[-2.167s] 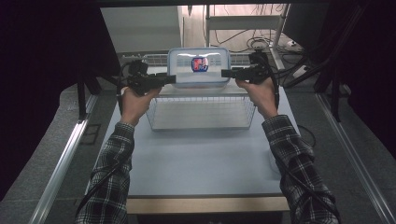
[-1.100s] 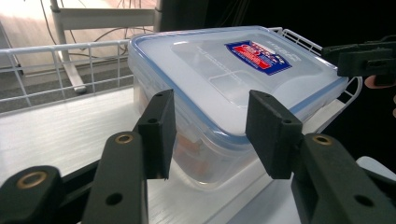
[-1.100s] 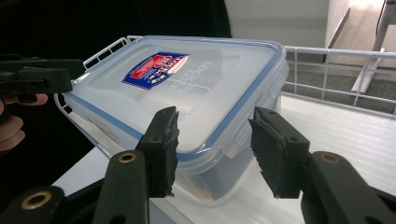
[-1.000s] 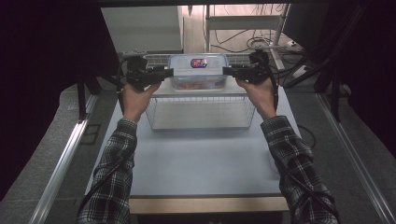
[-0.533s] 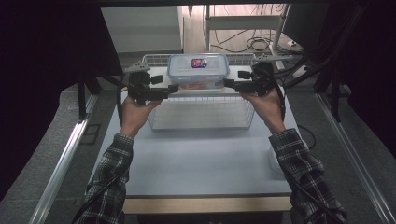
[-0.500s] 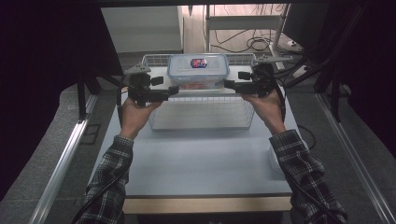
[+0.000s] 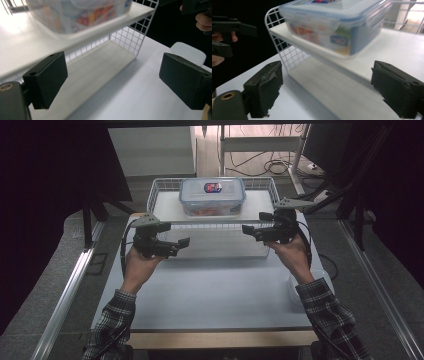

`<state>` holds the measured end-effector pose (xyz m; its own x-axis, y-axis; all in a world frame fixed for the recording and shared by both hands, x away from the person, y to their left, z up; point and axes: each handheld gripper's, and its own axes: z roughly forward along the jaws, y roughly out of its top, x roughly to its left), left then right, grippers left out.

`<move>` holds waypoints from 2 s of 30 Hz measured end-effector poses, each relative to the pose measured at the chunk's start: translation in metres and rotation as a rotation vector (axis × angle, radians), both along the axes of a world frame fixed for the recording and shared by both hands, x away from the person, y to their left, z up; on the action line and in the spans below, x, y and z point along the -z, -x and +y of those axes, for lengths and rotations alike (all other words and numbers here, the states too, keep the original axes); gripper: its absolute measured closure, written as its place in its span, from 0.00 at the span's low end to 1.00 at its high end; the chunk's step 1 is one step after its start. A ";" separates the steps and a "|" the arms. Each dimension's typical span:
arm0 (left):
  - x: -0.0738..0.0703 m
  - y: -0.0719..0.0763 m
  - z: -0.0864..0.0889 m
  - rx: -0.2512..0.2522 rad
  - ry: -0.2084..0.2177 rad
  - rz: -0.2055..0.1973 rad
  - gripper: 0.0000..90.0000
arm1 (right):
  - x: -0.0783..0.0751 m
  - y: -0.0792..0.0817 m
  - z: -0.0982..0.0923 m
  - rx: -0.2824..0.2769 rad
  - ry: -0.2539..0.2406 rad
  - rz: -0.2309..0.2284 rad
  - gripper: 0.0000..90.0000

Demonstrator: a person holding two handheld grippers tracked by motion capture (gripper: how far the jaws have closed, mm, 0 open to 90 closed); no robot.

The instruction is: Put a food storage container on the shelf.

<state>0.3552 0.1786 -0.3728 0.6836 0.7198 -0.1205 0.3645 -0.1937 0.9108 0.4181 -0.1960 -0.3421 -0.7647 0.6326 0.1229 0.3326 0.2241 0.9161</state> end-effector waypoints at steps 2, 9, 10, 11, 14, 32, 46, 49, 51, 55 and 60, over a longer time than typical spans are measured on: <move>0.007 0.004 -0.001 0.000 0.002 0.004 0.07 | 0.004 0.007 -0.001 -0.008 0.002 -0.003 0.10; 0.027 0.018 -0.006 0.015 -0.004 0.015 0.05 | 0.016 0.028 -0.004 -0.036 0.024 -0.009 0.06; 0.029 0.020 -0.006 0.017 -0.004 0.015 0.05 | 0.018 0.030 -0.005 -0.037 0.029 -0.010 0.05; 0.031 0.022 -0.007 0.015 -0.005 0.013 0.05 | 0.020 0.033 -0.006 -0.037 0.033 -0.011 0.05; 0.037 0.030 -0.009 0.012 -0.018 0.004 0.04 | 0.026 0.041 -0.010 -0.046 0.038 -0.016 0.04; 0.067 0.072 -0.017 0.007 -0.081 0.003 0.01 | 0.058 0.086 -0.037 -0.033 0.079 -0.043 0.00; 0.108 0.095 -0.016 -0.016 -0.127 0.025 0.00 | 0.095 0.108 -0.039 -0.027 0.079 0.023 0.00; 0.116 0.100 -0.016 -0.010 -0.139 0.037 0.00 | 0.102 0.113 -0.041 -0.020 0.085 0.021 0.00; 0.119 0.104 -0.016 -0.012 -0.149 0.029 0.00 | 0.106 0.117 -0.042 -0.019 0.089 0.021 0.00; 0.125 0.109 -0.014 0.008 -0.111 0.033 0.00 | 0.115 0.123 -0.042 -0.021 0.103 0.020 0.01; 0.136 0.113 -0.013 0.010 -0.137 0.059 0.00 | 0.129 0.128 -0.040 -0.022 0.135 0.012 0.02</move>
